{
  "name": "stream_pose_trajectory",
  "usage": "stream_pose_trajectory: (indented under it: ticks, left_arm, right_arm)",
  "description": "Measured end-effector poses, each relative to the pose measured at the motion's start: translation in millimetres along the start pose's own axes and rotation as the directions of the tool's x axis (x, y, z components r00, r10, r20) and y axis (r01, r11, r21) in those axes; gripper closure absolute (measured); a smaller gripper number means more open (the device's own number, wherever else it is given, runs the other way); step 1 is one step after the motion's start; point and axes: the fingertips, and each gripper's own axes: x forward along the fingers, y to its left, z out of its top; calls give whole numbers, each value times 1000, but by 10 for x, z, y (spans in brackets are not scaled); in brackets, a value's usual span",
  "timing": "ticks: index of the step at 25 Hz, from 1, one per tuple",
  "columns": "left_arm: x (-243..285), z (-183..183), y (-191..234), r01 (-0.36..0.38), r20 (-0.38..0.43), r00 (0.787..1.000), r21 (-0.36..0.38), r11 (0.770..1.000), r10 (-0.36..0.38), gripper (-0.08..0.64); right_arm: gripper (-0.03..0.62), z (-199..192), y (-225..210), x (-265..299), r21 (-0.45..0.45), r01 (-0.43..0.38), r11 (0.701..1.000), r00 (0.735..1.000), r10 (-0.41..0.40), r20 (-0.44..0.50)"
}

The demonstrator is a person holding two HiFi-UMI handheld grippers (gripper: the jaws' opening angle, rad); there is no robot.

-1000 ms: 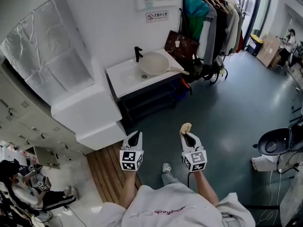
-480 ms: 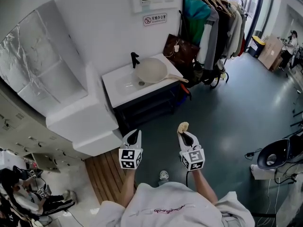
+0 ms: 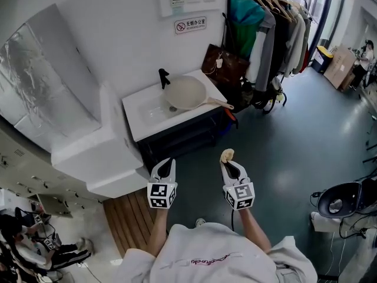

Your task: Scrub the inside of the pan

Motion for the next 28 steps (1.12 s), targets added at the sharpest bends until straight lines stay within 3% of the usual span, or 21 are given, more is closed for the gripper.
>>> stream_pose_trajectory:
  ticks: [28]
  left_arm:
    - [153, -281, 228, -53, -32, 998, -32, 998, 52, 560]
  right_arm:
    - [569, -303, 56, 423, 16, -73, 997, 996, 74, -44]
